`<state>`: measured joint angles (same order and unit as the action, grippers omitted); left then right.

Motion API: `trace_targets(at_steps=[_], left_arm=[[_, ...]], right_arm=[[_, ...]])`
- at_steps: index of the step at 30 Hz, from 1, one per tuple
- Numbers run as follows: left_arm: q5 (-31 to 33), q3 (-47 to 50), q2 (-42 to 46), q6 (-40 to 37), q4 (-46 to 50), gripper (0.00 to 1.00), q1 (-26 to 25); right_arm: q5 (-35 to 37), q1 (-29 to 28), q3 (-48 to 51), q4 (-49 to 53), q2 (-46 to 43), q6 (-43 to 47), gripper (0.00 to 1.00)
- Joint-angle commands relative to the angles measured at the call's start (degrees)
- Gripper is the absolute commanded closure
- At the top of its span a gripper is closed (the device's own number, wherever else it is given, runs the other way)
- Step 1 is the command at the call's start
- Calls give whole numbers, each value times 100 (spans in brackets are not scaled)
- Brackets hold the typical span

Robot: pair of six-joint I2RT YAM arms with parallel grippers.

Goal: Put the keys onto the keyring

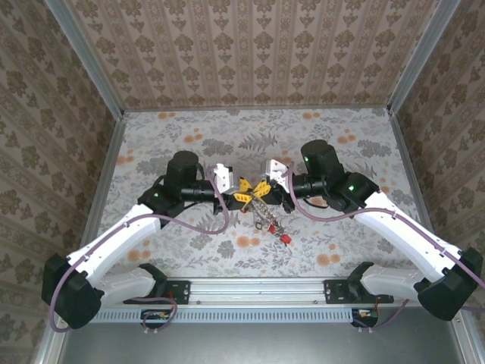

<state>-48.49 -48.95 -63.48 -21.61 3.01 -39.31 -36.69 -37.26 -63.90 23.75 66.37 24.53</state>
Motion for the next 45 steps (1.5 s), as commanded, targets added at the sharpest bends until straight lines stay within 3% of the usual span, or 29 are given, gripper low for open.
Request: trace_targets(at_steps=[1, 21, 23, 25, 29, 33, 37, 45], left_arm=[[-205, -53, -46, 139, -413, 70, -161], [-222, -289, -77, 236, -229, 77, -171], [-240, -299, -85, 254, -230, 75, -166], [-236, -283, -90, 279, -210, 62, -172], [-277, -379, -124, -13, 213, 53, -173], [-267, -574, -216, -377, 781, 52, -165], [-261, -650, -255, -499, 948, 64, -164], [-156, -536, -224, -500, 897, 59, -82]], right_arm=[[219, -89, -65, -457, 30, 56, 100], [675, -252, 57, -363, 0, 272, 100], [719, -254, 85, -313, -9, 322, 100], [762, -260, 121, -320, -32, 335, 100], [788, -259, 152, -321, -80, 359, 100], [802, -261, 186, -359, -131, 357, 100], [771, -264, 180, -375, -115, 344, 100], [738, -255, 187, -388, -155, 391, 100]])
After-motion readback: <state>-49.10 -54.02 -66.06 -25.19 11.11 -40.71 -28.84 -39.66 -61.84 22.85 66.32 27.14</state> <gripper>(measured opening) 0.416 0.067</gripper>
